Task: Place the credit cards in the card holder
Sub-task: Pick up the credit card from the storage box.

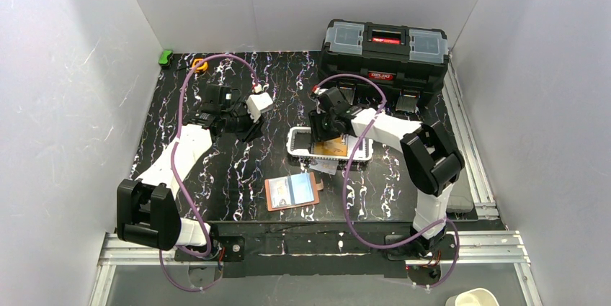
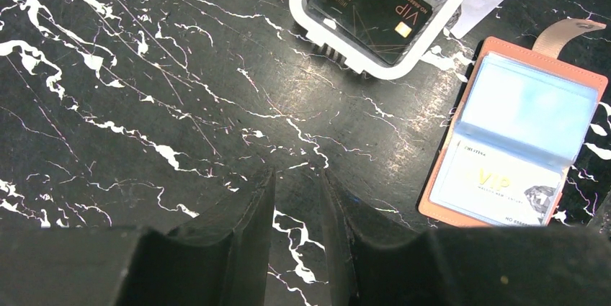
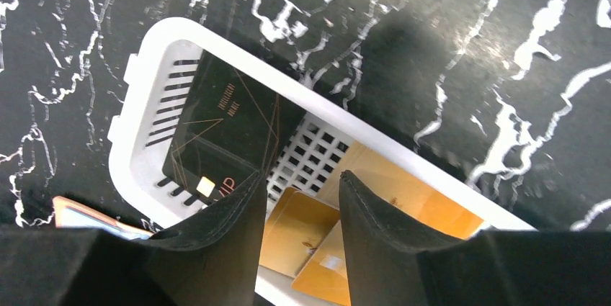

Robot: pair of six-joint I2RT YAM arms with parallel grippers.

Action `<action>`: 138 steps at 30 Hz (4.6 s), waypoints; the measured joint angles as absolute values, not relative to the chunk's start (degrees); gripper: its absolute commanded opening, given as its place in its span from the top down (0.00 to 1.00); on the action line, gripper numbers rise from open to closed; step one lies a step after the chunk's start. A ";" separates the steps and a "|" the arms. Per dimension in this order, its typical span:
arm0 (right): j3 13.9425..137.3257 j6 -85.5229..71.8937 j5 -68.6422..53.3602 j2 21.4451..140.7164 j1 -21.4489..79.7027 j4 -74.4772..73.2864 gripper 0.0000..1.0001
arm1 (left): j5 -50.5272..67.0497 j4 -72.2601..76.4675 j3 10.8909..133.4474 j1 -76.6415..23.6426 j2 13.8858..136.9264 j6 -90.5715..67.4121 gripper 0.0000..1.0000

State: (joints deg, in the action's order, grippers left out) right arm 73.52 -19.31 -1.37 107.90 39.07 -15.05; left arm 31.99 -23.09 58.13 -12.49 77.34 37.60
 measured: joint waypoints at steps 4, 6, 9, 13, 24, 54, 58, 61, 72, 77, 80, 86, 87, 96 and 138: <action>72.20 -19.29 -0.10 106.15 37.80 -16.27 0.56 | 31.99 -23.07 58.15 -12.49 77.34 37.93 0.72; 72.23 -19.27 0.14 105.89 37.21 -16.62 0.58 | 31.99 -23.03 58.13 -12.49 77.34 38.02 0.72; 73.03 -19.53 0.27 105.84 36.64 -17.50 0.59 | 31.99 -22.98 58.13 -12.49 77.34 38.17 0.72; 75.57 -20.49 -0.75 105.69 37.58 -17.82 0.57 | 31.99 -22.98 58.13 -12.49 77.34 38.44 0.72; 77.10 -27.40 -5.43 106.72 42.09 -17.06 0.47 | 32.84 -22.79 58.13 -12.49 77.34 39.79 0.73; 56.42 -56.66 -30.74 98.61 17.63 13.61 0.99 | 45.65 -15.99 58.39 -18.22 73.03 61.32 0.02; 62.52 -47.53 -22.44 98.30 25.58 -0.78 0.79 | 48.38 -19.90 57.95 -18.20 72.82 70.30 0.02; 62.70 -48.84 -26.17 94.67 26.94 0.75 0.40 | 49.10 -19.99 54.63 -18.17 70.81 76.86 0.02; 67.31 -42.92 -21.08 97.45 29.32 -5.91 0.09 | 48.75 -19.62 52.03 -18.26 73.06 88.99 0.07; 69.38 -40.21 -18.20 97.54 32.32 -8.40 0.23 | 48.62 -13.56 51.13 -19.75 76.88 87.09 0.35; 69.56 -40.36 -18.02 98.80 32.93 -8.91 0.27 | 48.40 -8.05 51.16 -20.69 80.20 84.20 0.47; 68.88 -42.24 -18.17 103.61 33.80 -8.58 0.29 | 47.27 -1.45 51.75 -22.13 86.26 80.01 0.64; 68.49 -42.61 -18.26 104.09 33.80 -8.29 0.29 | 47.11 -0.67 51.92 -22.35 87.11 79.75 0.64; 66.94 -45.91 -20.60 106.74 33.76 -3.11 0.30 | 46.83 3.16 54.26 -24.84 91.90 78.30 0.66; 62.78 -47.33 -22.41 107.57 33.26 4.49 0.43 | 39.53 -0.62 56.86 -24.64 98.91 75.92 0.79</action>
